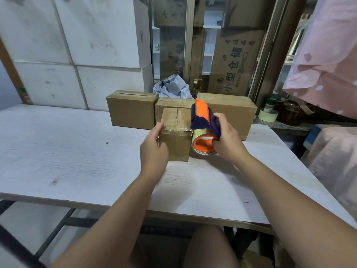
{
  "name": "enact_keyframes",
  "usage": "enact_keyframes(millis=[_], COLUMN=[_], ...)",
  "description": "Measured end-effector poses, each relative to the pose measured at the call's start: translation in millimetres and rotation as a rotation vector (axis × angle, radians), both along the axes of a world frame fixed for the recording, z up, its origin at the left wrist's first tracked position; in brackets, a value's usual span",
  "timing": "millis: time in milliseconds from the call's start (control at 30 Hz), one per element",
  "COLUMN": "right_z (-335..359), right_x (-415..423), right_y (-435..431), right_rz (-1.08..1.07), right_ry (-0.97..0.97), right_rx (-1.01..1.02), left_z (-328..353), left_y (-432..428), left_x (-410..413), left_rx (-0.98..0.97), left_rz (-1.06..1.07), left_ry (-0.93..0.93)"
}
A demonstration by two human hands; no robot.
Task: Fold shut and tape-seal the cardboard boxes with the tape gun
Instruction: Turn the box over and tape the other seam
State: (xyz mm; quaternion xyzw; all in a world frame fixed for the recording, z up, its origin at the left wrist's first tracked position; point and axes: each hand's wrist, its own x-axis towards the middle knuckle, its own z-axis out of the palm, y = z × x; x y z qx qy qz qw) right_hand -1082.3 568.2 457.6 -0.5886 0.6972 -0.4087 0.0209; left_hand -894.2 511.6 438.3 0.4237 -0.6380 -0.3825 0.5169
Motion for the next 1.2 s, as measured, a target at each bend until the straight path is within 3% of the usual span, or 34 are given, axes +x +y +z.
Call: enact_keyframes(millis=[267,467,567,767,933,1200], right_z=[-5.4,-8.0,-8.2,0.8,10.1,11.0], right_x=[1.7,13.9,17.9,12.7,9.8,4.3], right_y=[-1.6,-6.2,-6.4,2.4,3.9,2.7], right_rz=[-0.006,0.05,0.065,0.068,0.073,0.015], right_ry=[-0.087,-0.135,-0.139,-0.184,-0.182,0.053], right_rx=[-0.018,-0.004,-0.002,0.007,0.01,0.153], left_z=[-12.9,12.3,15.2,19.3,17.7,15.1], left_y=[12.9,10.8,1.1,-4.4,-12.7,-16.1], left_x=[2.8,-13.3,-19.9,-12.1,-3.7,-1.2], left_rx=[0.22,-0.549,-0.596,-0.641,-0.573,-0.684], left_rz=[-0.068,0.183,0.188,0.124,0.031,0.059], left_ry=[-0.063,-0.797,-1.025,-1.136,-1.037,-1.022])
